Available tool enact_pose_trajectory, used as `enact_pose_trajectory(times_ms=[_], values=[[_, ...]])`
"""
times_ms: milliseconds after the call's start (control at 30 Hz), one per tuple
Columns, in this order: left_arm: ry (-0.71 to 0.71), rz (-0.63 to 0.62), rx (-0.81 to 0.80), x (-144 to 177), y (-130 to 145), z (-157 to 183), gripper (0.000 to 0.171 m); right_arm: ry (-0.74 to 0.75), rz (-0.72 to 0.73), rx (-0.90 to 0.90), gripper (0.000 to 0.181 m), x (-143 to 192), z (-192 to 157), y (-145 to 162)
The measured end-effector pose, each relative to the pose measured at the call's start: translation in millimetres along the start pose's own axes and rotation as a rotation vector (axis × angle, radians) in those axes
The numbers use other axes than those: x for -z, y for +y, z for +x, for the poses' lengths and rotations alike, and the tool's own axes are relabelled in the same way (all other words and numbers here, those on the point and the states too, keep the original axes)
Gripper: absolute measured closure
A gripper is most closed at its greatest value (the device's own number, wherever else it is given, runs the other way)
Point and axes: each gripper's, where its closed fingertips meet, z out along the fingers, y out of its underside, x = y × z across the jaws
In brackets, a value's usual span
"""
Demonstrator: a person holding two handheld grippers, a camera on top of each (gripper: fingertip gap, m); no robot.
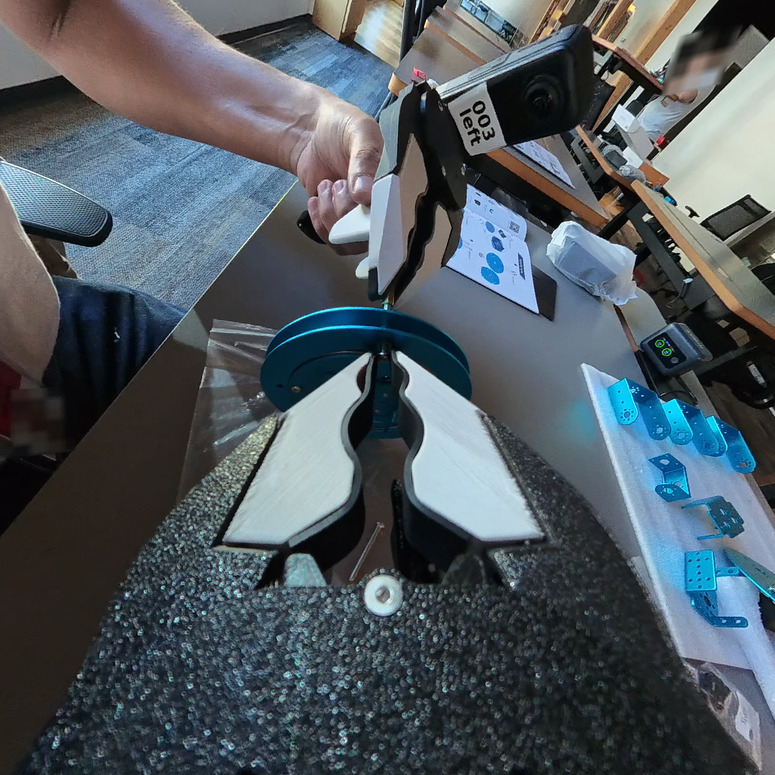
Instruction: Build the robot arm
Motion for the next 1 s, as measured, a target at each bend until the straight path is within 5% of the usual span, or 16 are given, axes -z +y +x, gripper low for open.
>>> enact_pose_trajectory(times_ms=[200,333,467,567,667,867,1000], values=[[-0.054,0.011,-0.064,1.9,-2.2,-3.3,0.167,0.075,-0.098,-0.186,0.155,29.6,8.2,15.1],[-0.046,0.045,-0.090,6.1,-2.1,-4.8,0.167,0.397,-0.306,-0.425,0.149,147.1,25.2,64.5],[-0.039,0.065,-0.120,10.7,-3.9,-8.1,0.167,0.634,-0.632,-0.761,0.140,263.4,-30.6,158.8],[-0.042,0.068,-0.135,11.1,-6.2,-10.9,0.167,0.639,-0.576,-0.923,0.135,265.8,-71.4,172.7],[-0.027,0.057,-0.149,7.2,-6.5,-9.0,0.167,0.656,-0.640,-0.886,0.144,257.4,-81.9,184.4],[-0.017,0.013,-0.183,-7.1,-6.6,-1.7,0.167,0.617,-0.660,-0.786,0.155,232.5,-48.8,183.1],[-0.020,0.017,-0.181,-7.9,-8.3,-0.8,0.167,0.538,-0.734,-0.800,0.178,219.7,-42.7,192.5]])
